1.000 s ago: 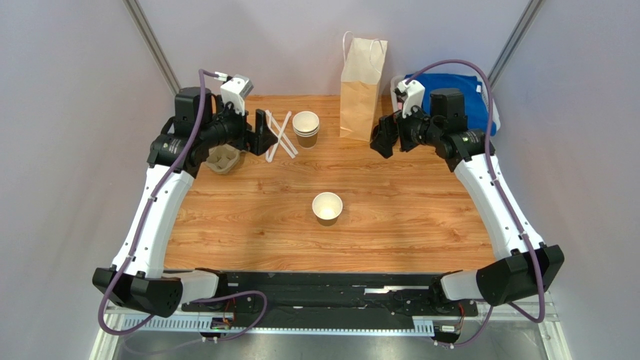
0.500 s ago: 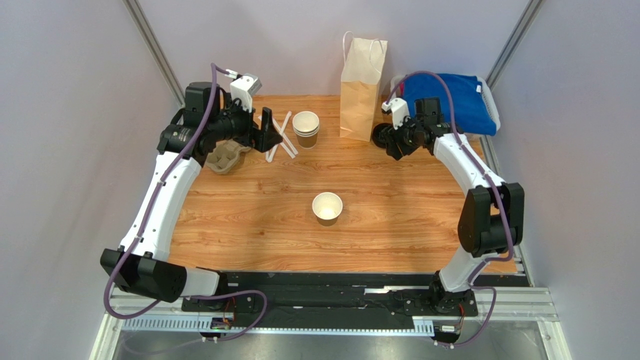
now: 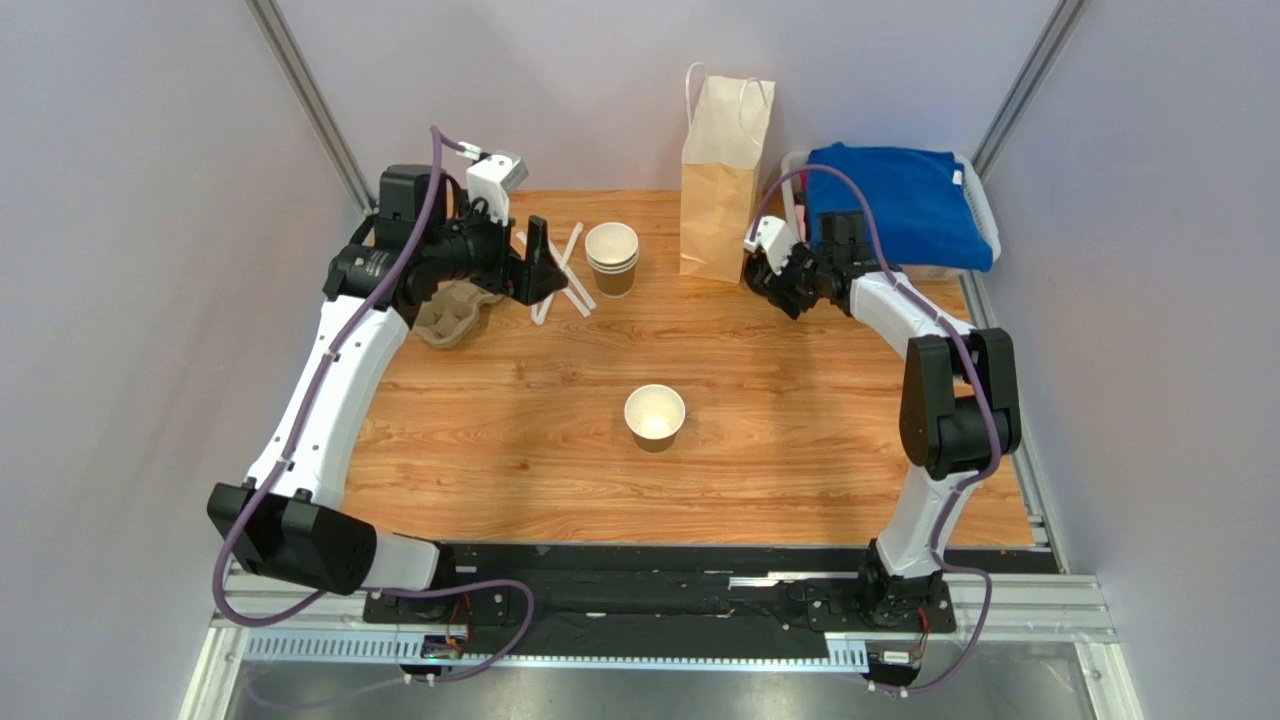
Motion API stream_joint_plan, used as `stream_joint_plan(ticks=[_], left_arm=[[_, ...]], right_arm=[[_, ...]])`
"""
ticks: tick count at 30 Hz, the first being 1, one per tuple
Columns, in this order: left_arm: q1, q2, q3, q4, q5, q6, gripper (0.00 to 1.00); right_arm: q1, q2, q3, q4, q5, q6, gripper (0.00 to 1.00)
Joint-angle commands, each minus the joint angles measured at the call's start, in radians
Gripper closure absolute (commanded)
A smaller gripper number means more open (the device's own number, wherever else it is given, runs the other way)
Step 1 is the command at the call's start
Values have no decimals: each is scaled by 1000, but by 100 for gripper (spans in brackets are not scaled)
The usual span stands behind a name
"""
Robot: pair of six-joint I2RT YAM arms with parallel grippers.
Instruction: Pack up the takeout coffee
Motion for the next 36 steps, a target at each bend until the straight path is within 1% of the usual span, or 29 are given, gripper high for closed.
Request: stream_joint_plan(ticks=[1,7,11,16,17,30,31,32,34,35,36], left_arm=[[4,17,-3,21,20,0,2],[4,36,5,21,3,3,2],[4,45,5,23,6,0,2],[4,45,-1,21,-1,4,2],[4,44,-3,20,-1,6,2],[8,54,-4,23,3,0,3],[8,53,-3,21,3,-2,3],[8,54,-4,23,3,-2,3],[8,53,-6,20,3,-2,3],[8,54,-6,20,5,0,2],[9,51,-6,20,6,0,3]], right_arm=[[-3,41,33,84,-11,-191,48],[-3,96,56,93,7,-237,50],[-5,124,98,94,7,-230,53],[-3,158,137,87,6,-234,55],[-5,161,143,82,6,-236,56],[-2,199,163,76,3,-266,57],[-2,201,168,76,4,-263,58],[-2,201,168,76,3,-263,61],[-2,201,174,65,1,-265,65],[-2,201,183,56,-6,-270,71],[-2,202,187,39,-8,-271,76]])
